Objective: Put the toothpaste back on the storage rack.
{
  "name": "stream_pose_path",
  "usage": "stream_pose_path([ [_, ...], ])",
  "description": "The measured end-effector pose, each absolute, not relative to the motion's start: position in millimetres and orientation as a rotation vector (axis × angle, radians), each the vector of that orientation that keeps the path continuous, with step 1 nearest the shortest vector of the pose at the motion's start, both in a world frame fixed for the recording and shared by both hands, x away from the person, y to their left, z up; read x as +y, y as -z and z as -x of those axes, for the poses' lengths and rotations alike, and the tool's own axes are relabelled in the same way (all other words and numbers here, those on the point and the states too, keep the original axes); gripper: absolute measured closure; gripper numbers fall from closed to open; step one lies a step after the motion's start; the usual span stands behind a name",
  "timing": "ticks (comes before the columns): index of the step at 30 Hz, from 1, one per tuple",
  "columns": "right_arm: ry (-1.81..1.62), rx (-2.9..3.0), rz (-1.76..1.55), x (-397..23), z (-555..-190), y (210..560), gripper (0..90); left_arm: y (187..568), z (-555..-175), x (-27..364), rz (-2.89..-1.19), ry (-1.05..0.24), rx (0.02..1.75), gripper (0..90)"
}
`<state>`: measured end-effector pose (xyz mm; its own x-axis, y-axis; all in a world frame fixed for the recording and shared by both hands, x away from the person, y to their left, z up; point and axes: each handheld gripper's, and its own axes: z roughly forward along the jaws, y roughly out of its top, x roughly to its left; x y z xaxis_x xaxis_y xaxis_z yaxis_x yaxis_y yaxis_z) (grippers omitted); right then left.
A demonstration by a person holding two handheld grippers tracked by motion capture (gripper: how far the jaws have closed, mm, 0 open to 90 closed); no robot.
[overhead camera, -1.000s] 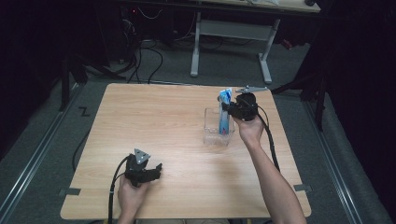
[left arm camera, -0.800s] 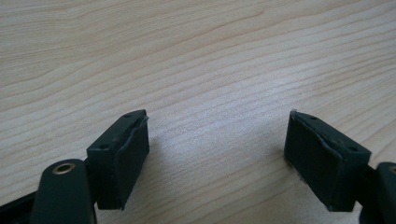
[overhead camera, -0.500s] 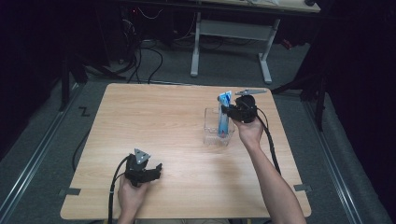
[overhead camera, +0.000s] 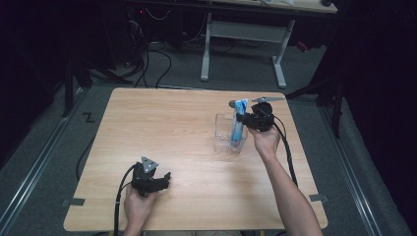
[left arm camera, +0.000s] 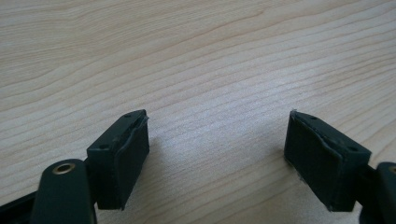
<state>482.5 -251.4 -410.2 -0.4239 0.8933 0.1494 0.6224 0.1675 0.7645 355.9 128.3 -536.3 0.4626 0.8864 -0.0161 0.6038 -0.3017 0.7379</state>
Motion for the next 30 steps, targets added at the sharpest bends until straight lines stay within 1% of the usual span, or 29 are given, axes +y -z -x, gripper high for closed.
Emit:
stream_pose_path([
  [9, -1.105, 2.110, -1.446, -252.4, -484.0, 410.6, 70.4, 536.3, -355.9, 128.4, -2.026, -0.525, 1.236, 22.4],
  [12, -1.081, 2.099, -1.448, -253.6, -484.1, 410.3, 66.0, 536.3, -355.9, 128.3, -2.024, -0.525, 1.237, 22.4],
  [14, -1.081, 2.098, -1.450, -254.3, -484.2, 410.3, 65.3, 536.3, -355.9, 128.3, -2.024, -0.526, 1.237, 22.4],
  [15, -1.081, 2.099, -1.449, -255.3, -483.9, 410.1, 62.6, 536.3, -355.9, 128.3, -2.026, -0.526, 1.236, 22.3],
  [16, -1.081, 2.099, -1.449, -255.3, -483.9, 410.1, 62.6, 536.3, -355.9, 128.3, -2.026, -0.526, 1.236, 22.4],
  [19, -1.091, 2.098, -1.453, -255.1, -482.4, 408.9, 56.1, 536.3, -355.9, 128.3, -2.026, -0.526, 1.236, 22.4],
  [24, -1.087, 2.097, -1.445, -256.2, -480.8, 407.4, 48.1, 536.3, -355.9, 128.2, -2.024, -0.526, 1.236, 22.3],
  [30, -1.079, 2.092, -1.422, -259.1, -476.6, 402.9, 46.0, 536.3, -355.9, 128.2, -2.024, -0.526, 1.237, 22.4],
])
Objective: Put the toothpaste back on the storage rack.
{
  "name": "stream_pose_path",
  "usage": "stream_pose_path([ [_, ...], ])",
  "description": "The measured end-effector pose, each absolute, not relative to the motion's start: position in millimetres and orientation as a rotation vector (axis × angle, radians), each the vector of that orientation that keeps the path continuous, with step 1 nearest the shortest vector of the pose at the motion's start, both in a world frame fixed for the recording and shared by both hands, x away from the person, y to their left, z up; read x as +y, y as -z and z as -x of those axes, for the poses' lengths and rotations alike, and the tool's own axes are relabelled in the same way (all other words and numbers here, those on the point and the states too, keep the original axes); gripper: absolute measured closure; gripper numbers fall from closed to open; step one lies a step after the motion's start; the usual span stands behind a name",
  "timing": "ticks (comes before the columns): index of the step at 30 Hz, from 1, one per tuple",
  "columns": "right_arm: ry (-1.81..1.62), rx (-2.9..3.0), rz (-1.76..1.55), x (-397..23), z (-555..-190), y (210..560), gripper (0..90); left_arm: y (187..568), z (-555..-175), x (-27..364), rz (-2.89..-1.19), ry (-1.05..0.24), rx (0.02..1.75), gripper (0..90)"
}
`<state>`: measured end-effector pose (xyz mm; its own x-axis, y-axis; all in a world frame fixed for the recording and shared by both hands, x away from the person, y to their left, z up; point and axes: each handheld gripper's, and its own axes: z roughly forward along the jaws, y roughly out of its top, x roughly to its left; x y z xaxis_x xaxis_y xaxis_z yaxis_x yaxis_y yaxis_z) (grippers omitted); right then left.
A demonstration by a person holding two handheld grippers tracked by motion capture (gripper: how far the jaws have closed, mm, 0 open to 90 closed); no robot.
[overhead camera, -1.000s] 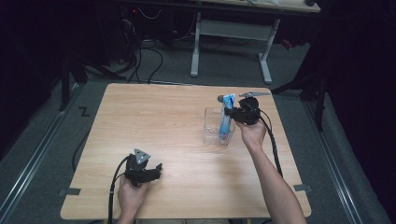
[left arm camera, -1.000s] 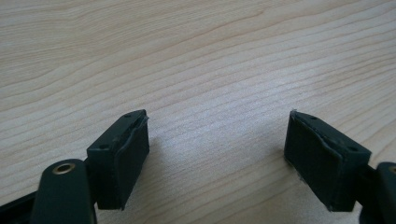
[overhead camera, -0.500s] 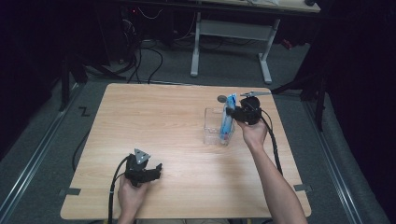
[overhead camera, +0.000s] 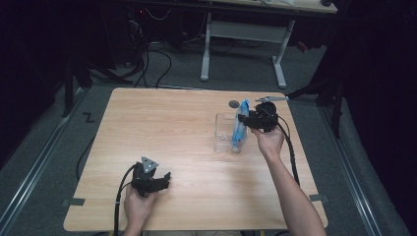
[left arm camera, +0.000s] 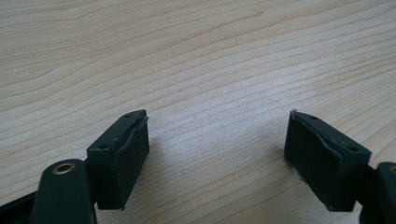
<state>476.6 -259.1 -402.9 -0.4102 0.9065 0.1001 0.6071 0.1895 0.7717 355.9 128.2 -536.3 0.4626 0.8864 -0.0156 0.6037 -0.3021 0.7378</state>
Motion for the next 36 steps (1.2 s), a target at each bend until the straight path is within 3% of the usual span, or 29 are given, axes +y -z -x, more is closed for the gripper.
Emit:
stream_pose_path([
  [36, -1.119, 2.067, -1.344, -275, -443, 371, 43.4, 536, -356, 128, -2.026, -0.526, 1.236, 22.3],
])
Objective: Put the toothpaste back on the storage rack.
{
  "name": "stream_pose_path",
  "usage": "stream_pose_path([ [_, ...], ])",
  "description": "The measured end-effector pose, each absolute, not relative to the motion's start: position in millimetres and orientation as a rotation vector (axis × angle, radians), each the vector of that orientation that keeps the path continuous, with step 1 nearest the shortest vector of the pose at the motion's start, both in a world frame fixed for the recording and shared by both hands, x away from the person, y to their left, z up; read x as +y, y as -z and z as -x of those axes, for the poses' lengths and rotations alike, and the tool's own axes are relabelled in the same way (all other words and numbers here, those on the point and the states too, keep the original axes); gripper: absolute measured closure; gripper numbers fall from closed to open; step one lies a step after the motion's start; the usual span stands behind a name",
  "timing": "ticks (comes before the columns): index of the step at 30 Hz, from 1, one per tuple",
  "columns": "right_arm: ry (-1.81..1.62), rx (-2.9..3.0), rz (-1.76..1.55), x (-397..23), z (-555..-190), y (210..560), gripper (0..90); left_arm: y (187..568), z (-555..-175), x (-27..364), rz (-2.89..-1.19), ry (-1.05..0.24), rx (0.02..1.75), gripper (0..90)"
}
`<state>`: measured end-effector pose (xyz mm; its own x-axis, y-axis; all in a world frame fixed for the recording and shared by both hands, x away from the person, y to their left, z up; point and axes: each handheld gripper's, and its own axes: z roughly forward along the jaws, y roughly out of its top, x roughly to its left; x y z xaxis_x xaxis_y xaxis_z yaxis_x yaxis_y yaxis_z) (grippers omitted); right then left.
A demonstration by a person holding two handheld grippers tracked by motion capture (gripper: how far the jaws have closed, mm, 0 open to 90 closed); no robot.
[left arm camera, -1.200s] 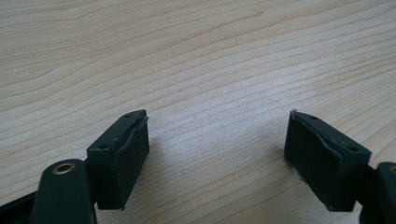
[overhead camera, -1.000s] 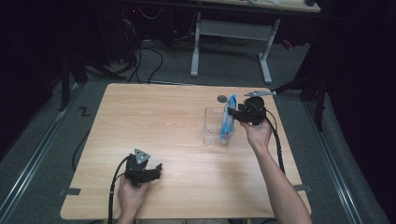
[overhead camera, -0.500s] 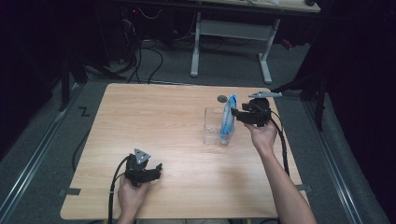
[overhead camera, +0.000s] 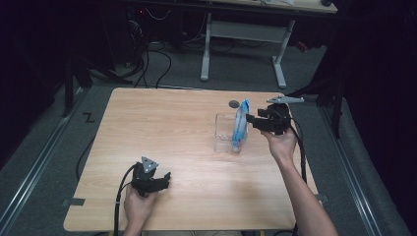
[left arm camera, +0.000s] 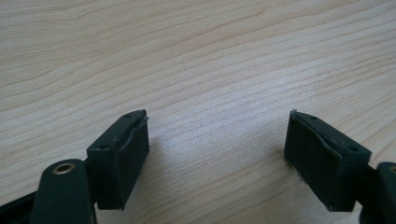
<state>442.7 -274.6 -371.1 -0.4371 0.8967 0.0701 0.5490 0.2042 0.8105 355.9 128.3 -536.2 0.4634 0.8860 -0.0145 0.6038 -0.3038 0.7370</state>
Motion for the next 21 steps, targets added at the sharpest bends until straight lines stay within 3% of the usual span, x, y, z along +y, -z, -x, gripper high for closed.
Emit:
stream_pose_path([
  [9, -1.153, 2.049, -1.362, -278, -434, 365, 44.4, 536, -356, 128, -2.027, -0.526, 1.236, 22.3],
  [21, -1.128, 2.066, -1.391, -279, -426, 361, 37.2, 536, -356, 128, -2.026, -0.526, 1.236, 22.3],
])
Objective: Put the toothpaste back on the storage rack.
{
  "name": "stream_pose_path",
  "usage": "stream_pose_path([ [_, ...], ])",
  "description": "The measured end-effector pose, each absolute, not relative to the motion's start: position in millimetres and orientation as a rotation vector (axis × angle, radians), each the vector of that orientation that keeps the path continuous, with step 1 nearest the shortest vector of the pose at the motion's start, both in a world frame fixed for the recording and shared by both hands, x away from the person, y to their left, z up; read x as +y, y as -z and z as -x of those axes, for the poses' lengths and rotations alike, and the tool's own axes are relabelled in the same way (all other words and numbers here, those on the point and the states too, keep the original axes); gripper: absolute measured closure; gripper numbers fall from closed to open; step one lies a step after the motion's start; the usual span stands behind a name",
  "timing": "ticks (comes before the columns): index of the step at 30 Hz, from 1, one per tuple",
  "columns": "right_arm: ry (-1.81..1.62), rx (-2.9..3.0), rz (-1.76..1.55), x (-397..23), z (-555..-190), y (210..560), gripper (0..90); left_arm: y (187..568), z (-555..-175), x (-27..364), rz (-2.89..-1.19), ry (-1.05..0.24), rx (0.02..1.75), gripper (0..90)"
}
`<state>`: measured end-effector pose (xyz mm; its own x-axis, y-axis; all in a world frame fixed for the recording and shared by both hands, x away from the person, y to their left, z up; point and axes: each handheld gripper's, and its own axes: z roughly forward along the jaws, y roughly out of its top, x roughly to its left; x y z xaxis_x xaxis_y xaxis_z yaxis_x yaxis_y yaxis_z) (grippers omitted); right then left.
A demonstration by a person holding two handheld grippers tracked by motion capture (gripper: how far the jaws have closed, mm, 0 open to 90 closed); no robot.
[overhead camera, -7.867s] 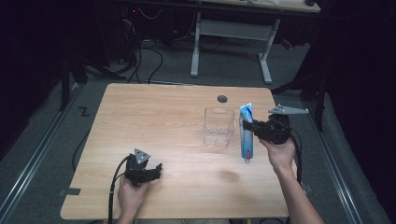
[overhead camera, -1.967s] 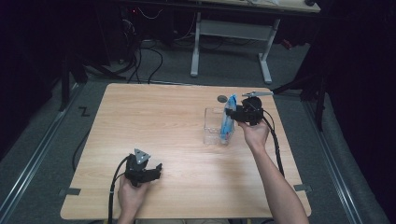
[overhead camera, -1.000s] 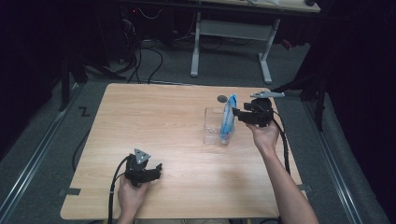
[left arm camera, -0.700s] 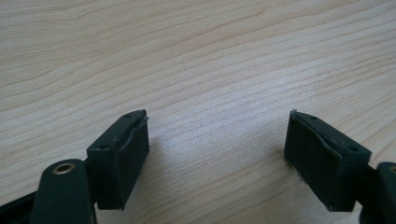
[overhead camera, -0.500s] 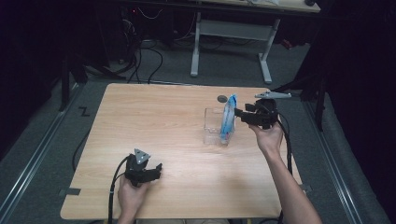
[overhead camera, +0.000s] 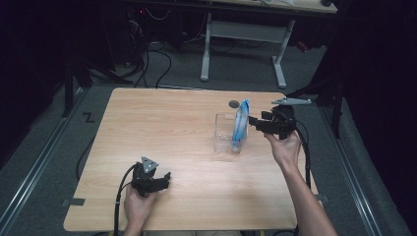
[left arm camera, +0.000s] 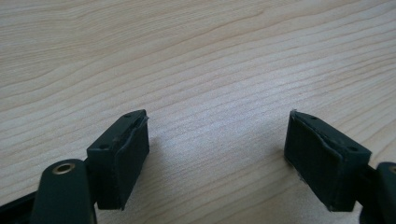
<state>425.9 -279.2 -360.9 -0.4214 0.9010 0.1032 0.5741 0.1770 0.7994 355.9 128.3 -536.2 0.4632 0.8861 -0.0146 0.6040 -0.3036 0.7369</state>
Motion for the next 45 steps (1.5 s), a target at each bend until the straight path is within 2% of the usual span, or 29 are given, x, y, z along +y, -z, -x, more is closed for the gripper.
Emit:
stream_pose_path([
  [7, -1.117, 2.080, -1.370, -280, -418, 363, 40.6, 536, -356, 128, -2.025, -0.526, 1.236, 22.3],
  [45, -1.238, 1.944, -1.446, -326, -370, 377, 37.1, 536, -356, 128, -2.017, -0.534, 1.248, 24.4],
])
